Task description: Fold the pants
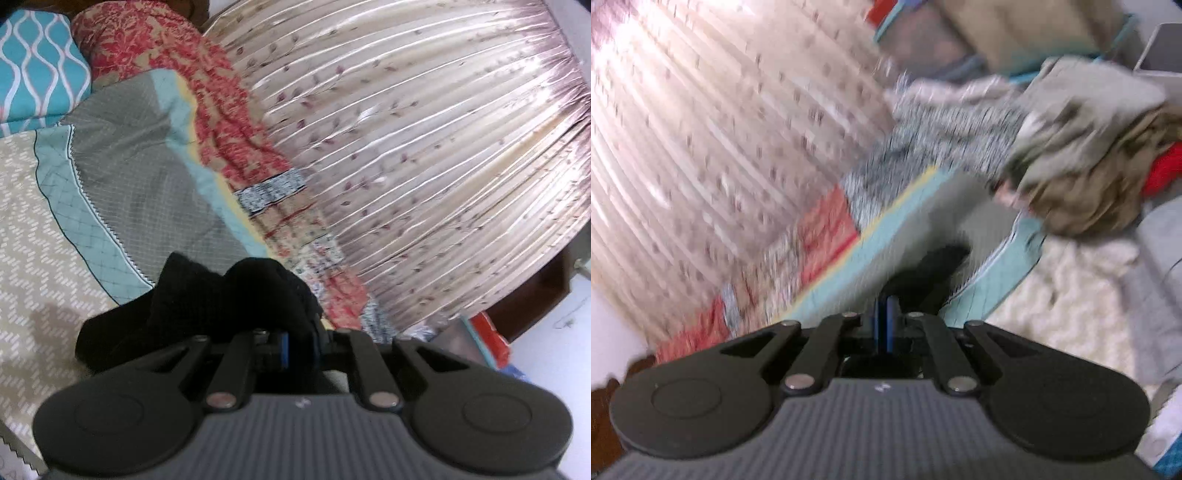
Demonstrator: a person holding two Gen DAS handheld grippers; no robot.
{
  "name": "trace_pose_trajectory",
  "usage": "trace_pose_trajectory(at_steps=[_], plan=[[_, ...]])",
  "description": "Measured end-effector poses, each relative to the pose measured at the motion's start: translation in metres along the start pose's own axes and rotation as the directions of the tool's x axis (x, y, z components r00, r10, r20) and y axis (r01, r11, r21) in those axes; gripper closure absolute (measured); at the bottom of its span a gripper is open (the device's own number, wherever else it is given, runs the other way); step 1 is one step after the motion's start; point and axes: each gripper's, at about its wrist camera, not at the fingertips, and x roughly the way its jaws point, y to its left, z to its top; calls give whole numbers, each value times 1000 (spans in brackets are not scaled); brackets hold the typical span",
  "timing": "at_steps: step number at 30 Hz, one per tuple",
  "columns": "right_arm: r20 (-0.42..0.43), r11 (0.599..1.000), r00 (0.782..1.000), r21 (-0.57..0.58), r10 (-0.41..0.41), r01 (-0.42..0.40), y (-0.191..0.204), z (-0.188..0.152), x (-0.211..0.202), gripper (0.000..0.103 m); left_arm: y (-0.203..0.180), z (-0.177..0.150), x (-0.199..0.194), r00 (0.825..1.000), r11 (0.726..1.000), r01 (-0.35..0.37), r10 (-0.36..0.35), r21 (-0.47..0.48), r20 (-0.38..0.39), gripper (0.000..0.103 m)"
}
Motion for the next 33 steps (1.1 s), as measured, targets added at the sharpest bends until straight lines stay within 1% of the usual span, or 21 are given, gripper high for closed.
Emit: trace_pose_trajectory(at_steps=[1, 2, 4, 7, 8, 11, 12, 14, 15, 16, 18, 19, 20, 22, 23, 24, 27, 28, 30, 31, 33], plan=[[16, 1000, 1000, 9, 0, 0, -1, -1, -5, 96, 3, -7, -9, 1000, 1000, 0, 0, 6, -5, 93], [24, 1000, 1000, 24, 5, -5, -13, -2, -16, 96, 9, -17, -20, 1000, 1000, -2, 3, 10, -14, 93], [16, 999, 1000, 48, 1, -2, -36, -16, -28, 96, 29, -36, -39, 998, 1000, -18, 18, -3, -53, 93], [-39, 997, 998, 55, -55, 58, -71, -43, -47, 96, 72, -79, -66, 988, 994, -91, 83, -56, -128, 93], [-69, 994, 995, 70, -78, 83, -84, -55, -52, 96, 85, -93, -72, 982, 989, -130, 119, -67, -149, 93], [-160, 980, 977, 119, -137, 157, -120, -93, -62, 96, 129, -136, -88, 943, 959, -265, 237, -99, -232, 93], [-194, 972, 968, 138, -161, 189, -134, -107, -66, 96, 144, -147, -91, 929, 944, -304, 264, -129, -259, 93], [-243, 954, 948, 164, -206, 249, -152, -125, -71, 96, 166, -164, -96, 910, 919, -356, 298, -172, -290, 93], [-260, 947, 940, 172, -222, 271, -160, -131, -74, 96, 171, -169, -99, 902, 910, -377, 318, -174, -292, 93], [-268, 942, 935, 176, -232, 285, -164, -135, -76, 96, 173, -169, -101, 901, 906, -382, 323, -179, -290, 93], [-268, 938, 936, 198, -227, 284, -169, -137, -83, 96, 175, -169, -106, 908, 907, -372, 313, -196, -278, 93], [-267, 940, 937, 193, -225, 281, -167, -137, -84, 96, 173, -169, -107, 908, 908, -373, 316, -192, -275, 93], [-266, 945, 937, 171, -229, 279, -164, -135, -83, 95, 170, -169, -106, 904, 907, -383, 329, -174, -274, 93], [-255, 948, 931, 116, -260, 296, -156, -134, -83, 90, 164, -170, -107, 888, 903, -410, 364, -127, -282, 84], [-250, 944, 924, 85, -291, 320, -153, -132, -84, 79, 161, -170, -109, 882, 902, -419, 378, -100, -281, 83], [-241, 938, 917, 66, -317, 342, -153, -131, -84, 64, 159, -170, -111, 877, 900, -428, 392, -82, -278, 81], [-195, 937, 926, 63, -325, 342, -152, -129, -97, 62, 159, -173, -124, 867, 895, -442, 409, -64, -284, 74], [-179, 940, 929, 50, -324, 338, -149, -126, -98, 62, 161, -172, -131, 867, 893, -443, 406, -76, -289, 70], [-142, 947, 938, 11, -315, 320, -137, -116, -104, 62, 165, -169, -148, 872, 892, -440, 397, -101, -286, 68], [-132, 953, 944, -9, -302, 303, -130, -112, -104, 62, 166, -165, -156, 873, 889, -444, 402, -110, -275, 70], [-134, 967, 958, -55, -254, 248, -111, -101, -104, 62, 166, -153, -173, 861, 866, -488, 458, -109, -219, 70]])
